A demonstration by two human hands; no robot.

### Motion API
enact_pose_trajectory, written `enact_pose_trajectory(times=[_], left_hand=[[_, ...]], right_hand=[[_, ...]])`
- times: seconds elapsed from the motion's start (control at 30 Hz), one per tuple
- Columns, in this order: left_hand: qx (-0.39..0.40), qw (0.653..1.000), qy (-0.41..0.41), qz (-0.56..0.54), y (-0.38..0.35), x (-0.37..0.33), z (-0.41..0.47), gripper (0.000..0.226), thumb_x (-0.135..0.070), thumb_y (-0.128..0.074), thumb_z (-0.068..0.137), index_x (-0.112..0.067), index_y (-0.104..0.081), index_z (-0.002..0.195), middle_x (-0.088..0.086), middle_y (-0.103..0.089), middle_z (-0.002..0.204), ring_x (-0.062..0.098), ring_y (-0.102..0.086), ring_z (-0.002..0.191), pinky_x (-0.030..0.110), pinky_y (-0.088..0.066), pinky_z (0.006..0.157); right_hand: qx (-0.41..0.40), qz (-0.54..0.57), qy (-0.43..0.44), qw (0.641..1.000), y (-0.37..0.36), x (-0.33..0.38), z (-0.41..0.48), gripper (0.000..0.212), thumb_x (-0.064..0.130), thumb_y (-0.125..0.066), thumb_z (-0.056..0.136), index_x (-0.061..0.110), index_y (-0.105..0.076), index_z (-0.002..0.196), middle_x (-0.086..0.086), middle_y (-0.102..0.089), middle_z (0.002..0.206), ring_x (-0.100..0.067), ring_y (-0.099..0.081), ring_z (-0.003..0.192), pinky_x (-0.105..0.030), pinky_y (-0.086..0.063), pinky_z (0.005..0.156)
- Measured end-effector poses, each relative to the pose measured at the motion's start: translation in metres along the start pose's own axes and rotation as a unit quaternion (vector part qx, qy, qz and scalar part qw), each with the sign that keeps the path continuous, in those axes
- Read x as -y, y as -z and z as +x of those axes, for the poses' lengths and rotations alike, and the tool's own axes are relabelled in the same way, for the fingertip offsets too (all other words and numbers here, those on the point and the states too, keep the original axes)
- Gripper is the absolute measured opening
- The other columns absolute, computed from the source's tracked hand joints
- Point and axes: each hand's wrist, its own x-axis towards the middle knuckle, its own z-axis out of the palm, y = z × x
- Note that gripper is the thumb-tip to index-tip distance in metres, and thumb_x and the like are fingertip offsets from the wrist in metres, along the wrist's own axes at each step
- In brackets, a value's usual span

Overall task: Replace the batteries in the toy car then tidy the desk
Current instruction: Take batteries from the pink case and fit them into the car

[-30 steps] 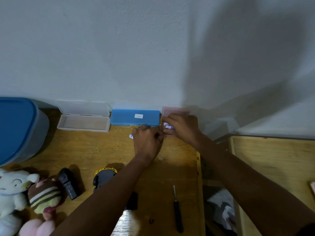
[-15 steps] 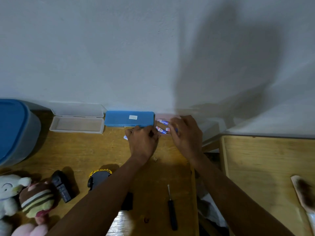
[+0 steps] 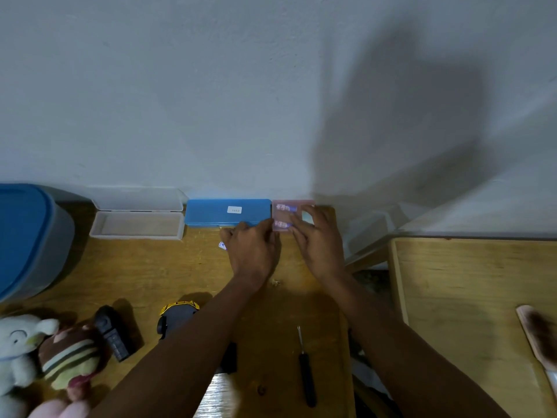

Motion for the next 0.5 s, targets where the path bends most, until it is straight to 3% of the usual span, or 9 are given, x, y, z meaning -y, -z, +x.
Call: enact_pose_trajectory(times=[0.17,0.27,0.37,0.5], left_hand=[[0.039,0.999,-0.010,-0.015,0.008,0.006,-0.005,0.024,-0.027,-0.062,0.092,-0.025,-0.073,0.114,0.005,-0.074,0.092,0.027,-0.057,0.102,0.034,-0.012,0.077],[0.054,0.997,0.016,-0.044,0.022,0.017,-0.013,0.030,-0.032,-0.064,0.090,-0.026,-0.071,0.119,0.004,-0.071,0.105,0.027,-0.055,0.113,0.036,-0.023,0.086],[0.023,0.995,0.058,-0.083,0.048,0.039,-0.027,0.034,-0.033,-0.066,0.088,-0.026,-0.074,0.120,0.008,-0.075,0.107,0.032,-0.058,0.110,0.040,-0.043,0.090],[0.002,0.989,0.098,-0.113,0.083,0.085,-0.063,0.035,-0.026,-0.070,0.087,-0.026,-0.072,0.122,0.004,-0.073,0.117,0.026,-0.058,0.112,0.036,-0.047,0.090]], right_hand=[[0.010,0.019,-0.025,0.999,0.003,0.006,-0.003,0.035,0.032,-0.051,0.102,0.022,-0.062,0.134,-0.002,-0.048,0.147,-0.023,-0.040,0.134,-0.032,-0.041,0.107],[-0.009,0.004,-0.019,1.000,0.004,0.014,-0.006,0.035,0.030,-0.052,0.102,0.022,-0.061,0.135,-0.001,-0.050,0.145,-0.021,-0.043,0.132,-0.032,-0.043,0.106],[-0.022,-0.030,-0.009,0.999,0.004,0.027,-0.014,0.034,0.033,-0.056,0.098,0.026,-0.060,0.131,-0.001,-0.052,0.141,-0.021,-0.047,0.128,-0.035,-0.047,0.102],[0.002,-0.016,0.018,1.000,-0.009,0.062,-0.027,0.031,0.032,-0.064,0.090,0.024,-0.069,0.120,0.000,-0.060,0.122,-0.022,-0.052,0.114,-0.042,-0.050,0.093]])
